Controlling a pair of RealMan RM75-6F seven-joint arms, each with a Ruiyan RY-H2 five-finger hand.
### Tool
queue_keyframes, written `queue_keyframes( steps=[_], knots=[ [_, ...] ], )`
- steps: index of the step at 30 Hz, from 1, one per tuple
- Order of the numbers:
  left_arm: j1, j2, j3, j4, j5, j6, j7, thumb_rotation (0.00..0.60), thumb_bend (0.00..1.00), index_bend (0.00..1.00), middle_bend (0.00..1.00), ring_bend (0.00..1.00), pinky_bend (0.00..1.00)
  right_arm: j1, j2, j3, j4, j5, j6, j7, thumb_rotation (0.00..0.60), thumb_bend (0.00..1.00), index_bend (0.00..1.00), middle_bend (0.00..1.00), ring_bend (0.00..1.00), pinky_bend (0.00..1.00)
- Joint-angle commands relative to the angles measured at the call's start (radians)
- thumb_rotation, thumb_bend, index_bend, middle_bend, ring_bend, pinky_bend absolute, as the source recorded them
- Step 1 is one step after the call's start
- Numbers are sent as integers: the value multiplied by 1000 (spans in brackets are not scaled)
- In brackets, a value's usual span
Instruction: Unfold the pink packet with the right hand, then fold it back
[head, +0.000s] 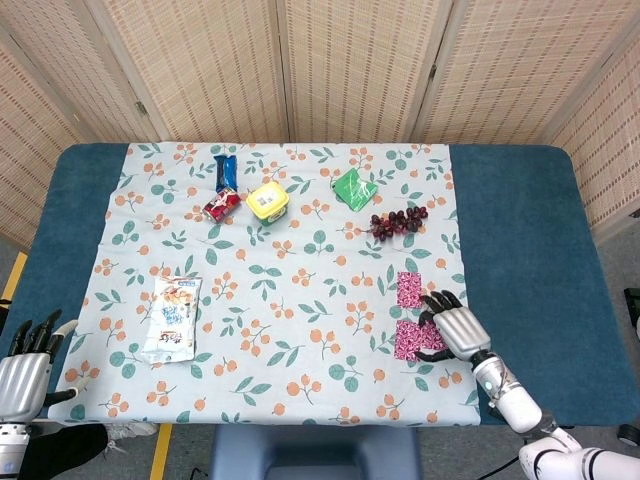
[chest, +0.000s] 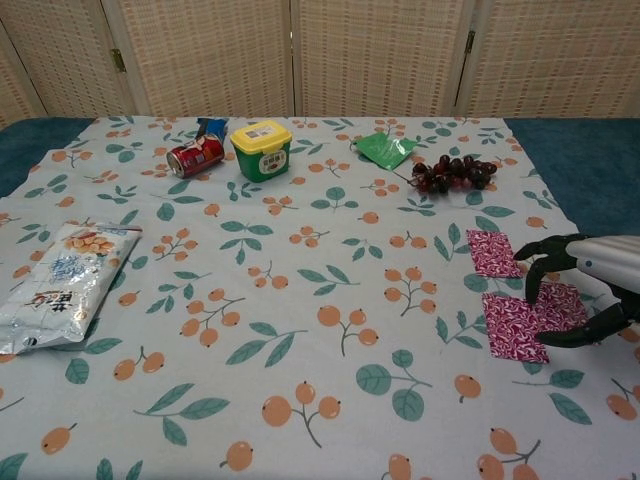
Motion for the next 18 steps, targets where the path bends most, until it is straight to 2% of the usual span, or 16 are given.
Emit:
queue_keyframes(
  steps=[1,18],
  knots=[
    [0,-1,0,1,2,0,-1,600,215,200,76,150,0,-4,2,1,3,8,-2,-2,329,246,374,125,0,0],
    [1,1,1,-4,5,6,3,600,215,199,76,150,0,-21,13,4,-29,-10,32,-17,339,245,373,124,0,0]
  ],
)
